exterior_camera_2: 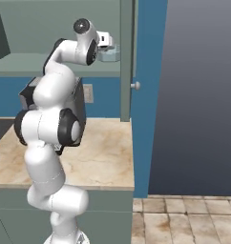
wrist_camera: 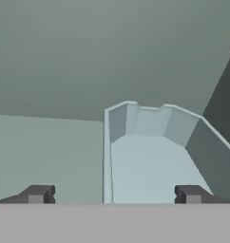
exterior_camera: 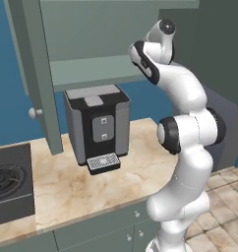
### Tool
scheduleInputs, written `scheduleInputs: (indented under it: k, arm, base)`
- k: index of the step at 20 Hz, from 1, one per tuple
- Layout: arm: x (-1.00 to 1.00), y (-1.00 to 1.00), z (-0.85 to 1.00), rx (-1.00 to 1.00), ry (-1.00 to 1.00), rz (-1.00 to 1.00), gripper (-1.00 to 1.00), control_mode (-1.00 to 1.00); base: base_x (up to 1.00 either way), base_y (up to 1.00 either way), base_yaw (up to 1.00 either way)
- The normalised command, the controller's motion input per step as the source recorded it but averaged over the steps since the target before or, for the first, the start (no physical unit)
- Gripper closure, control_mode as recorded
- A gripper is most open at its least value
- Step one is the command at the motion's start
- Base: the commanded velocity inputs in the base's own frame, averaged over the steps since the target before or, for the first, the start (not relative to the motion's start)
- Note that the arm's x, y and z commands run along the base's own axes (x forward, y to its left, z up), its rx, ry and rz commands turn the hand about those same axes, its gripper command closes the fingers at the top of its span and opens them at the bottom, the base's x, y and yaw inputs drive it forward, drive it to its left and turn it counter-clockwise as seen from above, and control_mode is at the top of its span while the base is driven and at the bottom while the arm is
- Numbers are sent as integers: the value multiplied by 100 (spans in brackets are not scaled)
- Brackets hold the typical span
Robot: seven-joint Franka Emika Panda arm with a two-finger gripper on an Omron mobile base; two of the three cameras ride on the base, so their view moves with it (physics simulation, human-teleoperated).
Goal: Retrieve the tupperware and aluminum foil from the cabinet and place them on the dining counter near the plate with bell pepper and kebab skewer to prepare for storing leftovers.
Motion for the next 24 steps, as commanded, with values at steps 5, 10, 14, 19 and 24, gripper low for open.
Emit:
scheduleInputs:
  k: [5,10,14,19,24]
  arm:
    - [45,0,-9,0,2,3,-100,-100]
    - [26,0,-8,0,11,0,100,-100]
    - [10,0,-11,0,16,0,100,-100]
    - [0,0,-33,-2,6,0,100,-100]
    - [-37,21,-62,-2,-10,0,100,-100]
  base:
    - [0,0,0]
    - [0,0,0]
    - [0,0,0]
    - [0,0,0]
    - [0,0,0]
